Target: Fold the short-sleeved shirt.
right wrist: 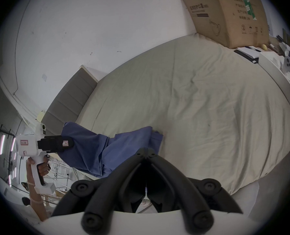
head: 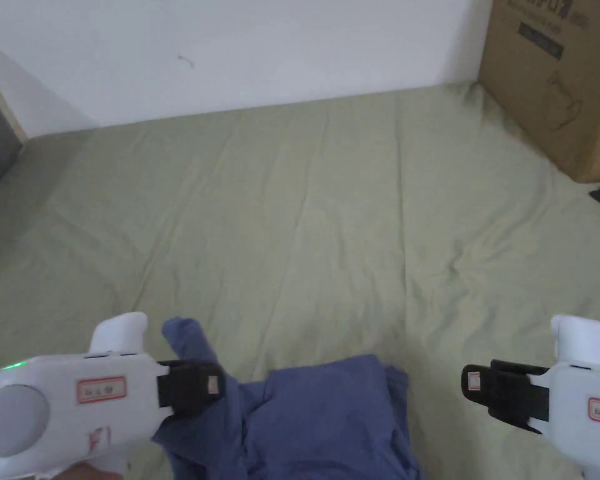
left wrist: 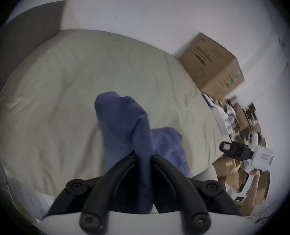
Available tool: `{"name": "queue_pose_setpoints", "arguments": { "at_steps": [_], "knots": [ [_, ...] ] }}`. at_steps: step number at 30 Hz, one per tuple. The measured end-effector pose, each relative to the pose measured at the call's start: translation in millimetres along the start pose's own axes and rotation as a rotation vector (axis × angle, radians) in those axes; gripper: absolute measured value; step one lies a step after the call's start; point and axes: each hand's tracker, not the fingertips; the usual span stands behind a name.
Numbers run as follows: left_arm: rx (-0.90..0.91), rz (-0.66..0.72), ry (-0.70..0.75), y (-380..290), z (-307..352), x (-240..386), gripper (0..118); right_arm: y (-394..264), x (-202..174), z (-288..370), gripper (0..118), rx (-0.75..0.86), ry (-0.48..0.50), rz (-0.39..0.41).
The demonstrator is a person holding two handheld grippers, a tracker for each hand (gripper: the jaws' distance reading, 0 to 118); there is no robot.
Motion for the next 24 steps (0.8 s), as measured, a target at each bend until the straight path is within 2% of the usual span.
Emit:
{"name": "queue_pose_setpoints", "arguments": {
  "at_steps": [2,6,7,8,9,11,14,15,18,20,22,23,24],
  "knots": [
    [-0.072,-0.050,-0.055,2,-34,22,7,-1,12,5,0,0.011,-0.012,-0.030],
    [-0.176,-0.071,-0.058,-4,-94,58,7,-7,30,16,0,0.024,-0.033,-0.069],
    [-0.209,-0.085,-0.073,-6,-107,64,11,-9,34,18,0,0.030,-0.049,-0.074],
    [-0.236,-0.081,-0.073,-9,-120,68,18,-10,37,20,0,0.034,-0.071,-0.076],
    [-0.262,-0.083,-0.099,-11,-130,71,33,-10,40,22,0,0.033,-0.083,-0.080],
    [-0.288,-0.042,-0.138,-14,-141,76,47,-11,47,23,0,0.034,-0.087,-0.105],
    [-0.270,-0.057,-0.170,-13,-132,79,82,-13,53,25,0,0.035,-0.087,-0.126],
    [-0.259,-0.068,-0.171,-12,-126,78,86,-14,53,24,0,0.035,-0.089,-0.128],
    [-0.209,-0.088,-0.148,-5,-102,66,86,-14,53,20,0,0.024,-0.086,-0.125],
    [-0.173,-0.046,-0.097,-1,-89,48,86,-15,52,16,0,0.019,-0.080,-0.127],
    [-0.151,-0.016,-0.070,-2,-81,33,81,-16,51,12,0,0.015,-0.069,-0.127],
    [-0.142,-0.003,-0.069,-4,-80,24,69,-16,49,10,0,0.009,-0.063,-0.124],
    [-0.151,0.009,-0.066,-6,-82,18,39,-16,48,8,0,0.007,-0.062,-0.120]
  ]
}}
